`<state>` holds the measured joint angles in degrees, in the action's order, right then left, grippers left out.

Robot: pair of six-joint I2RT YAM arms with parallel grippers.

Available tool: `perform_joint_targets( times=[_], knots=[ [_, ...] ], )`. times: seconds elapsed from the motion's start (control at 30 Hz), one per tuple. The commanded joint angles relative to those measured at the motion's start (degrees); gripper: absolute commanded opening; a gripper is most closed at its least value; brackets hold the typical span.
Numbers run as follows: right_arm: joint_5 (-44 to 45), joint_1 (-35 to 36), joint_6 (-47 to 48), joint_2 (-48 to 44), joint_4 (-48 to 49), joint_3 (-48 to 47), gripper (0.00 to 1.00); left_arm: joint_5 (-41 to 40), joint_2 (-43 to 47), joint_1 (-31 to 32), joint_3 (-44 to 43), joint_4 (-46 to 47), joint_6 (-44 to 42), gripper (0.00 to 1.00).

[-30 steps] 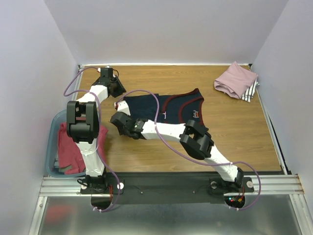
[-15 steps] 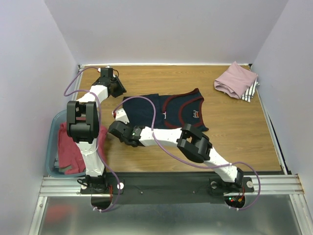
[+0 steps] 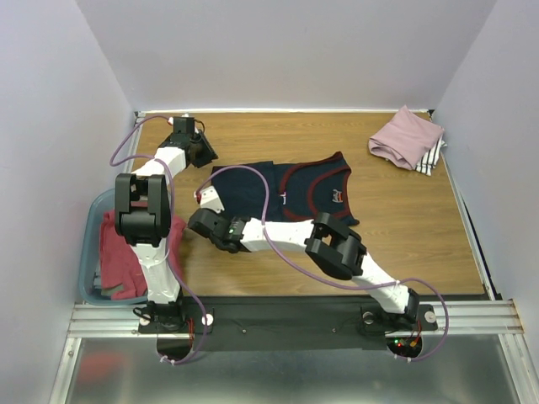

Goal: Fold and stack the tank tops
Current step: Fold the tank top

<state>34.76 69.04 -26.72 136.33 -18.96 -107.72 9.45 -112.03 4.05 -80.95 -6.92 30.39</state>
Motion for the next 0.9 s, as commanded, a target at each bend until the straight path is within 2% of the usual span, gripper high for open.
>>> perform_joint_targets(
  times=[0.0,0.1,0.27,0.63,0.87],
  knots=[
    [-2.76,0.31,0.35,-4.92,-1.35,6.36,0.00,-0.75,3.13,-0.10,3.50,2.77,1.42,0.40],
    [-6.02,0.31,0.62,-9.14,1.54,11.81,0.00,-0.84,5.93,-0.01,8.77,5.50,4.05,0.40],
    [-9.71,-0.04,-0.87,-17.84,3.58,21.57,0.00,-2.16,7.79,0.16,12.48,6.56,4.50,0.42],
    [-12.44,-1.88,-2.63,-18.91,3.76,23.17,0.00,-4.35,11.12,1.75,19.16,8.32,6.17,0.43],
    [-12.97,-2.59,-3.16,-19.09,3.76,23.61,0.00,-7.17,16.13,1.75,22.32,7.71,6.61,0.54]
  ],
)
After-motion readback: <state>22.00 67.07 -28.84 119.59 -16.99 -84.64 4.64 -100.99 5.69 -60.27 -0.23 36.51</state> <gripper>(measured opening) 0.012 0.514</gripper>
